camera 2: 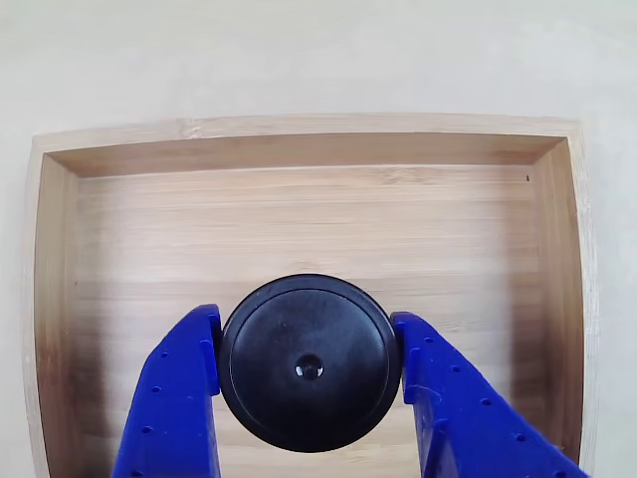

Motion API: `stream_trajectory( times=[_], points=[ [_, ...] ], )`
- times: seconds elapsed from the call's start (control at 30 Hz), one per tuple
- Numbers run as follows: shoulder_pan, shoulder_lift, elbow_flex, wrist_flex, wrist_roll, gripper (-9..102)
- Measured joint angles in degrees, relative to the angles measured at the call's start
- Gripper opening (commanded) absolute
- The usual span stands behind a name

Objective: Place the black cylinder in the wooden box then return to rest.

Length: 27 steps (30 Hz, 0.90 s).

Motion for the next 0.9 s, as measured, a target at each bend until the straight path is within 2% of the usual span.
stream_trajectory(
  times=[0.9],
  points=[
    [0.0,2.2,0.0,-0.5,0.0,22]
  ],
)
